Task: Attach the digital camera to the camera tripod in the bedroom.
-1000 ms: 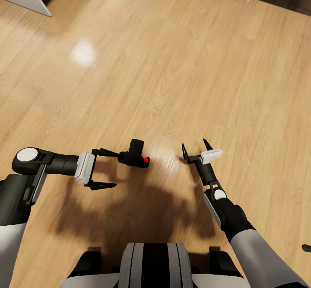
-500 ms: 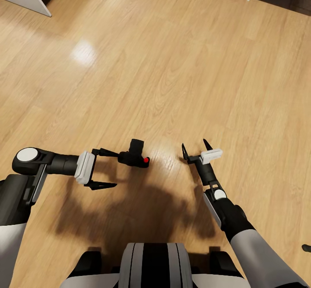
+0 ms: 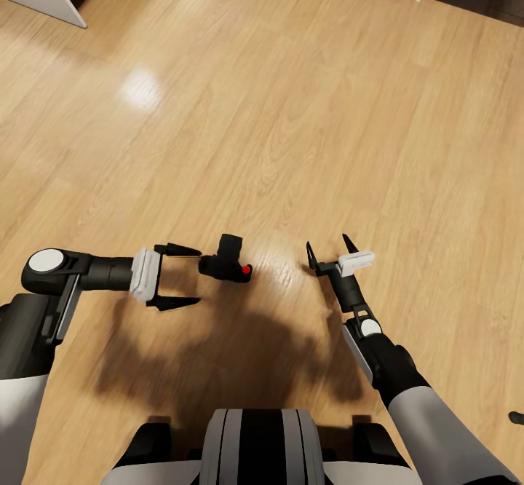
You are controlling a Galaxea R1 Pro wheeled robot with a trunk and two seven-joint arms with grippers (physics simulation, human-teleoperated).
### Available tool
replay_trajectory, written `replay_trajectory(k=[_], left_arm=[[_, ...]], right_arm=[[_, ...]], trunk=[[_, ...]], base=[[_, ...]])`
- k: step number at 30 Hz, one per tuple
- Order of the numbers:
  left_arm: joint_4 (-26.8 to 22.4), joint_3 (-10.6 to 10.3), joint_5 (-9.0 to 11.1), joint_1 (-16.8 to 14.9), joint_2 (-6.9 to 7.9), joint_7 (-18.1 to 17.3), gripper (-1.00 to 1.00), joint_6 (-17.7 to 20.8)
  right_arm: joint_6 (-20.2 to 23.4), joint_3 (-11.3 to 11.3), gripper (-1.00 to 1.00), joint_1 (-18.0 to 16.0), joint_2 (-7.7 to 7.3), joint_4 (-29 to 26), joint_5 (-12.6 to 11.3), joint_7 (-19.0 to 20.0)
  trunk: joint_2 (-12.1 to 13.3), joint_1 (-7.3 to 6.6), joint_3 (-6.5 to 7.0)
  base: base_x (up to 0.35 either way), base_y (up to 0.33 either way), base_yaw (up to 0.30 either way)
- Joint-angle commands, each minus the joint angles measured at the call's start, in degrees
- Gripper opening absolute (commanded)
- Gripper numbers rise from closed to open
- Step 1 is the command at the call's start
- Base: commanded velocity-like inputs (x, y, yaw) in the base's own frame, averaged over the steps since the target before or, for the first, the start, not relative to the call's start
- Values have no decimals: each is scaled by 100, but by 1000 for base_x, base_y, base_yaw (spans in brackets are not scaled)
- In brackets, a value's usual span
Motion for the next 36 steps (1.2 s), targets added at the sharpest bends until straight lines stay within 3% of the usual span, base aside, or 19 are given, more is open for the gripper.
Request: replay_trajectory(k=[1, 5, 6, 8, 15, 18, 22, 23, 27, 29, 33, 35, 36], left_arm=[[-6, 47, -29, -2, -3, 100, 100, 54], [7, 177, -38, -4, -4, 927, 100, 40], [38, 206, -53, -23, 21, 1328, 100, 40], [69, 223, -60, -42, 68, 1513, 100, 40], [222, 237, -73, -124, 145, 1629, 100, 27], [517, 239, -80, -179, 167, 1654, 100, 2], [1193, 240, -93, -395, 179, 1670, 100, -223], [1712, 238, -96, -594, 185, 1673, 100, -472], [2452, 225, -101, -881, 186, 1669, 100, -881], [3220, 203, -109, -1148, 181, 1667, 100, -1345], [3635, 78, -164, -1246, 167, 1663, 100, -1649], [3711, -49, -211, -1264, 163, 1661, 100, -1717], [3757, -207, -260, -1275, 164, 1658, 100, -1762]], right_arm=[[-15, 7, 100, -2, -3, 2, -8, 11], [-15, 7, 100, -2, -2, 2, -8, 11], [-15, 7, 100, -2, -3, 2, -8, 4], [-15, 7, 100, -2, -2, 2, -8, -3], [-15, 7, 100, -2, -1, 2, -8, -6], [-15, 7, 100, -2, -1, 2, -8, -7], [-17, 7, 100, -2, -1, 2, -8, -7], [-16, 7, 100, -2, -1, 2, -8, -7], [-16, 7, 100, -2, -1, 2, -8, -7], [-12, 7, 100, -2, -1, 2, -8, -7], [-8, 7, 100, -2, -1, 2, -8, -7], [-8, 7, 100, -2, -3, 2, -8, -7], [-4, 7, 100, -2, -2, 2, -8, -7]], trunk=[[-1, -1, -3], [-1, -1, -3], [-1, -1, -3], [-1, -1, -3], [-1, -1, -3], [-1, -1, -3], [-1, -1, -3], [-1, -1, -3], [-1, -1, -3], [-1, -1, -3], [-1, -1, -3], [-1, -1, -3], [-1, -1, -3]], base=[[0, 0, 0], [0, 0, 0], [0, 0, 0], [0, 0, 0], [0, 0, 0], [0, 0, 0], [0, 0, 0], [0, 0, 0], [0, 0, 0], [0, 0, 0], [0, 0, 0], [0, 0, 0], [0, 0, 0]])
